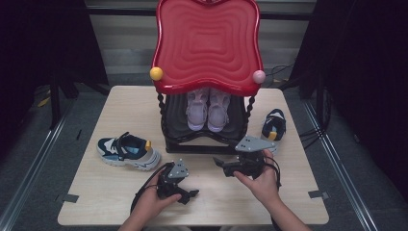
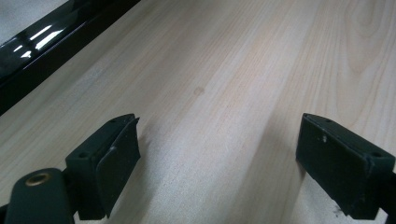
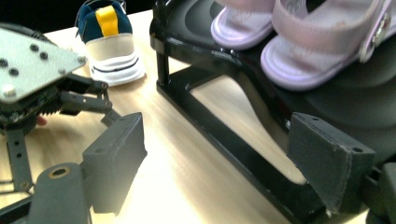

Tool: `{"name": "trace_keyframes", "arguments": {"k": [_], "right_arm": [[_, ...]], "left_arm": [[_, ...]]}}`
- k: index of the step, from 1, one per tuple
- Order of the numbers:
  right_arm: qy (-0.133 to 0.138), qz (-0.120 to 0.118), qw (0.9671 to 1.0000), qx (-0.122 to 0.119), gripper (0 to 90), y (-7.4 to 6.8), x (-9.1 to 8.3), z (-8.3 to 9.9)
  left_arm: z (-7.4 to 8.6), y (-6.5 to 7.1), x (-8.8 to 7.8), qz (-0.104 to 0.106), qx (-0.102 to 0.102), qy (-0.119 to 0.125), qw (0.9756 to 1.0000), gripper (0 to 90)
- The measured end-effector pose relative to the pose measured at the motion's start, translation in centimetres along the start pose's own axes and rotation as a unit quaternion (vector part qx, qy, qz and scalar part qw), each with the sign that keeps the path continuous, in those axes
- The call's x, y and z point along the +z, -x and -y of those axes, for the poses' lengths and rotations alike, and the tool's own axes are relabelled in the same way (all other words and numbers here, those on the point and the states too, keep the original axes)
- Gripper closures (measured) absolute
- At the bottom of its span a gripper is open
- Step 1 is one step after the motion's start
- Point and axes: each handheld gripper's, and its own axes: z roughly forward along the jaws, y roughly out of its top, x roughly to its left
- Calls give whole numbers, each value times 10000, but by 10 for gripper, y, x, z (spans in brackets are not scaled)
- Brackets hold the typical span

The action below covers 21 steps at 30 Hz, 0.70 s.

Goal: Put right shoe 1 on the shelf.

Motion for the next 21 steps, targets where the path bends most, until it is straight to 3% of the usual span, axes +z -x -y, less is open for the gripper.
{"name": "trace_keyframes", "arguments": {"k": [11, 21], "right_arm": [[-328, -100, 9994, -29, 146, 9, -4, 30], [-787, -240, 9963, 264, 146, 17, -1, 71]], "left_arm": [[0, 0, 0, 0, 1, 1, 10000, 127], [0, 0, 0, 8, 10, 22, 10000, 127]]}}
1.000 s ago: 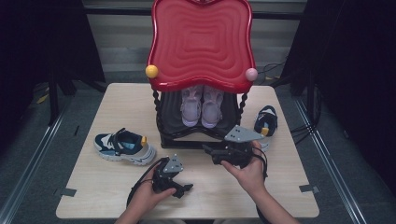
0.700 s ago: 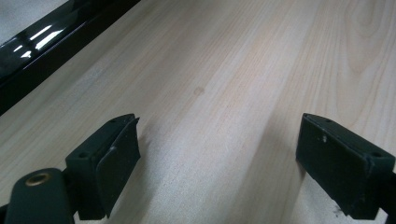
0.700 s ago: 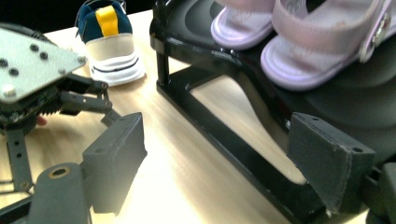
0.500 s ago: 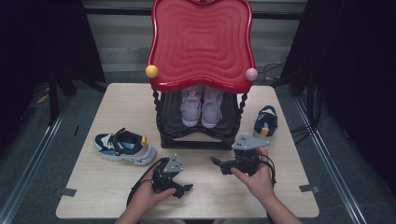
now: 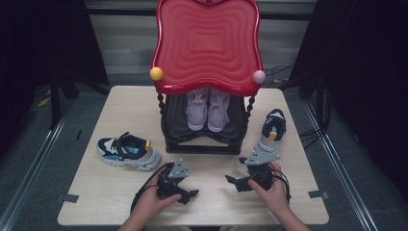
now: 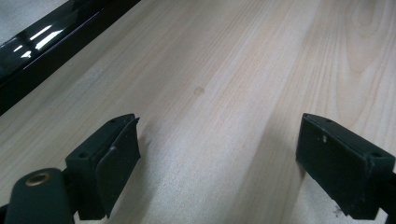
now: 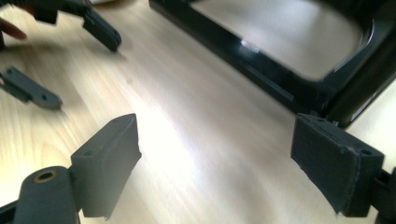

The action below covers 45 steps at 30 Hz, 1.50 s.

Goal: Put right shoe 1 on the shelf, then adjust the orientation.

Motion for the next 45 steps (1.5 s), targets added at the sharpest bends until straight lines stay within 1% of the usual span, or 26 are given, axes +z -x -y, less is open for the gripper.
{"name": "trace_keyframes", "arguments": {"k": [6, 8, 10, 13, 18, 28, 30, 31, 33, 34, 35, 36, 37, 38, 39, 40, 41, 42, 44, 45], "right_arm": [[-274, -54, 9996, 82, 147, 5, 8, 17], [-373, -72, 9992, 120, 148, 5, 10, 19], [-343, -39, 9994, 75, 148, 5, 10, 19], [-426, -49, 9991, 52, 148, 4, 10, 20], [-554, -12, 9983, -158, 141, 1, 12, 19], [-565, -45, 9982, -184, 137, 1, 12, 19], [-564, -45, 9982, -184, 136, 1, 12, 19], [-565, -45, 9982, -182, 137, 1, 12, 19], [-564, -45, 9982, -185, 137, 1, 12, 19], [-567, -44, 9982, -178, 137, 1, 12, 19], [-565, -46, 9982, -184, 137, 1, 12, 19], [-566, -46, 9982, -182, 137, 1, 12, 19], [-566, -46, 9982, -183, 137, 1, 12, 19], [-567, -45, 9982, -176, 137, 1, 12, 19], [-565, -46, 9982, -183, 136, 1, 12, 19], [-566, -46, 9982, -180, 136, 1, 12, 19], [-569, -46, 9982, -172, 136, 1, 12, 19], [-566, -49, 9982, -180, 136, 1, 12, 19], [-565, -48, 9982, -180, 136, 1, 12, 19], [-567, -49, 9982, -175, 136, 1, 12, 19]], "left_arm": [[0, 0, 0, 0, -3, 4, 10000, 127], [0, 0, 0, -1, -4, 3, 10000, 127], [0, 0, 0, 0, -4, 4, 10000, 127], [0, 0, 0, 1, -1, 7, 10000, 127], [0, 0, 0, 0, 1, 2, 10000, 127], [0, 0, 0, -2, -3, 0, 10000, 126], [0, 0, 1, 7, 29, -27, 10000, 118], [-1, 0, 1, 19, 86, -65, 9999, 108], [-1, -1, 1, 21, 98, -57, 9999, 104], [-1, -1, 1, 18, 96, -57, 9999, 104], [-1, 1, 2, 7, -12, 13, 10000, 105], [-2, 0, 0, 14, 97, -107, 9999, 114], [-3, 1, -1, 21, 46, -91, 9999, 139], [-4, 1, -2, 19, 52, -195, 9998, 163], [-5, 1, -2, 50, 108, -256, 9996, 164], [-6, 1, -3, 49, 113, -348, 9993, 164], [-7, 2, -4, 60, 28, -344, 9994, 170], [-7, 1, -5, 82, -2, -386, 9992, 183], [-9, 0, -8, 154, 40, -569, 9983, 190], [-10, -1, -9, 163, 16, -615, 9980, 191]]}}
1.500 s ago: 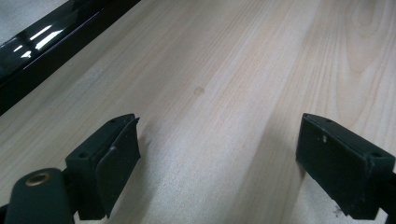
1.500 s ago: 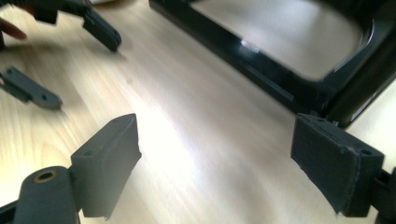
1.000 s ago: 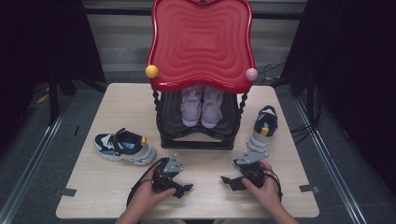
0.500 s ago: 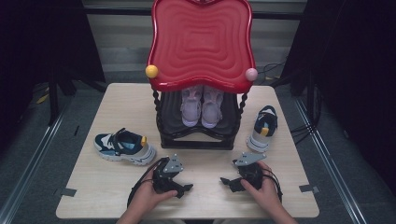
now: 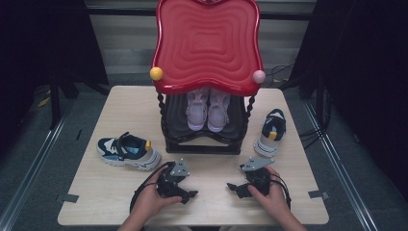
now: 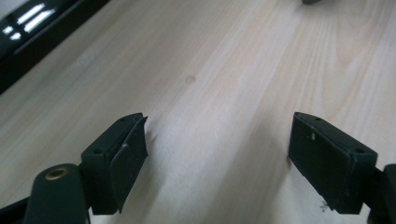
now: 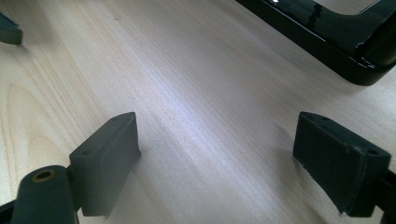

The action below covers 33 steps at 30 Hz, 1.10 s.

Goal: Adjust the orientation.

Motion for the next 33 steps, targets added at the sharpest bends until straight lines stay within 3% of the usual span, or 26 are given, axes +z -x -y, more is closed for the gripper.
{"name": "trace_keyframes", "arguments": {"k": [7, 8, 9, 14, 18, 22, 30, 33], "right_arm": [[1, 1, 10000, -6, 136, 0, 0, 0], [1, 2, 10000, -5, 136, 0, 0, 0], [-1, 0, 10000, -3, 136, 0, 0, 0], [0, 0, 10000, 1, 136, 0, 0, 0], [0, 0, 10000, 1, 136, 0, 0, 0], [0, 0, 10000, -1, 136, 0, 0, 0], [0, 2, 10000, 1, 136, 0, 0, 0], [2, 1, 10000, -4, 136, 0, 0, 0]], "left_arm": [[-3, -4, -9, 172, -221, -333, 9991, 194], [-2, -2, -9, 159, -327, -331, 9988, 194], [-2, -3, -11, 180, -198, -466, 9986, 194], [0, -6, -22, 195, -234, -777, 9965, 197], [1, -10, -36, 131, -315, -887, 9955, 198], [1, -16, -49, 109, -542, -935, 9941, 199], [3, -30, -64, 56, -693, -1223, 9900, 203], [2, -34, -70, 34, -776, -1226, 9894, 205]]}}
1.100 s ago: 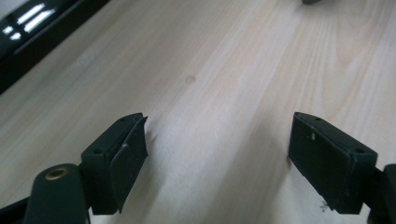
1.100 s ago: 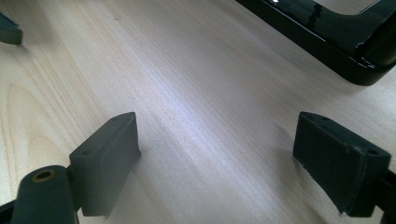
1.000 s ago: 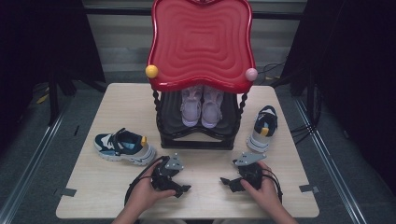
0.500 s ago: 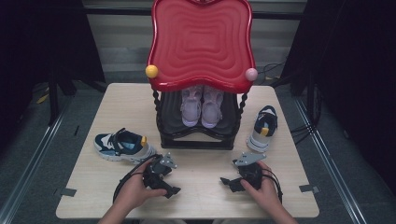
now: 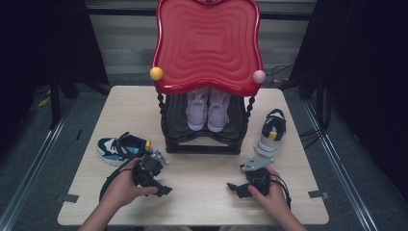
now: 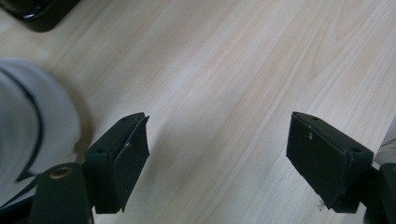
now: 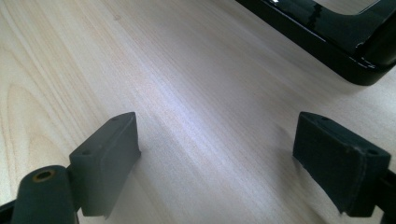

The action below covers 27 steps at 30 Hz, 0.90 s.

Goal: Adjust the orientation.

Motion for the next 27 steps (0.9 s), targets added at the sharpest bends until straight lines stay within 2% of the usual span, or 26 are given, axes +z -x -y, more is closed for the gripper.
{"name": "trace_keyframes", "arguments": {"k": [3, 5, 9, 14, 27], "right_arm": [[0, 0, 10000, 0, 136, 0, 0, 0], [-2, -3, 10000, 6, 136, 0, 0, 0], [-9, 1, 10000, 14, 136, 0, 0, 0], [-8, 2, 10000, 13, 136, 0, 0, 0], [-10, -1, 10000, 18, 136, 0, 0, 0]], "left_arm": [[-1, -4, -6, -1, -28, -36, 10000, 205], [-1, -6, -11, -33, -44, -142, 9999, 205], [-2, -12, -17, -42, -194, -176, 9996, 205], [-3, -20, -25, 29, -347, -380, 9987, 205], [-11, -34, -42, -128, -473, -430, 9979, 205]]}}
